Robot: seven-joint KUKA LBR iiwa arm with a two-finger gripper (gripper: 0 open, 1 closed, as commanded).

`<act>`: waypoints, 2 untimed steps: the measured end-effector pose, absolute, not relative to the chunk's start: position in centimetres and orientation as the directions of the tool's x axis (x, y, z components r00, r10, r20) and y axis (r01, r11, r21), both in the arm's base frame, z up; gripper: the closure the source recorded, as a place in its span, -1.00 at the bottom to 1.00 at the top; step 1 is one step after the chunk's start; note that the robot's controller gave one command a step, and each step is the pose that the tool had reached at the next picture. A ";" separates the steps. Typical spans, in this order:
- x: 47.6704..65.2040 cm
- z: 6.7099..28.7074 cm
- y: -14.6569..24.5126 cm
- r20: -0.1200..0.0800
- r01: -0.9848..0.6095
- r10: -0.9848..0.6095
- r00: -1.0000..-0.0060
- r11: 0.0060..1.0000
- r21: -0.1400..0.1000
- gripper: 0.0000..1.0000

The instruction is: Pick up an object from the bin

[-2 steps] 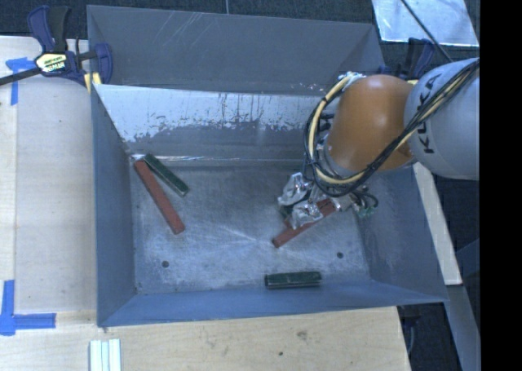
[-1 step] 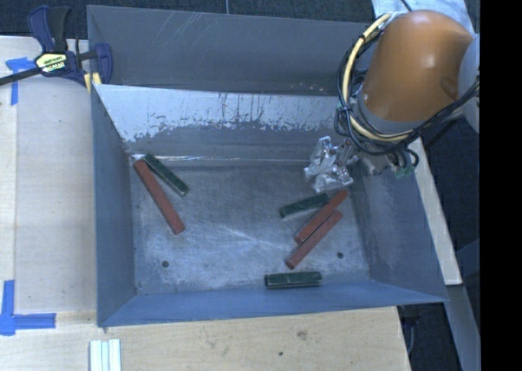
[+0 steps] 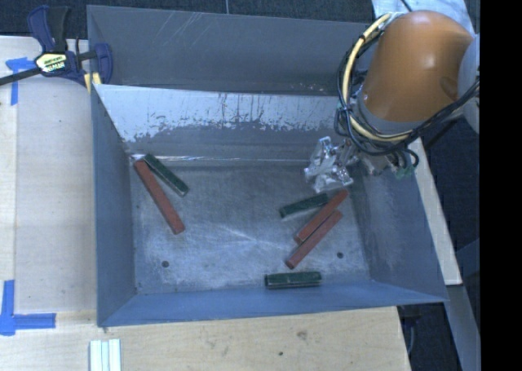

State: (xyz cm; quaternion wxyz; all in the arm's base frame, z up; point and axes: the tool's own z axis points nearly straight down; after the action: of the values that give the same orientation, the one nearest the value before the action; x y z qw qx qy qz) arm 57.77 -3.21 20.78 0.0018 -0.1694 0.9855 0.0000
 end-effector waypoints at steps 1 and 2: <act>59.4 14.9 -2.3 -0.003 -0.338 -0.338 -0.941 0.941 0.000 -1.00; 59.4 14.9 -2.4 -0.004 -0.337 -0.337 -0.942 0.942 0.000 -1.00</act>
Offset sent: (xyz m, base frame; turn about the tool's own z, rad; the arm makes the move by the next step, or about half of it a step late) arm 0.0000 0.0000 0.0000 0.0000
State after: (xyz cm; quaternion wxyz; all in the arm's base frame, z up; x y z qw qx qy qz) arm 59.38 -2.37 14.88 0.0019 -0.1709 0.9853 0.0002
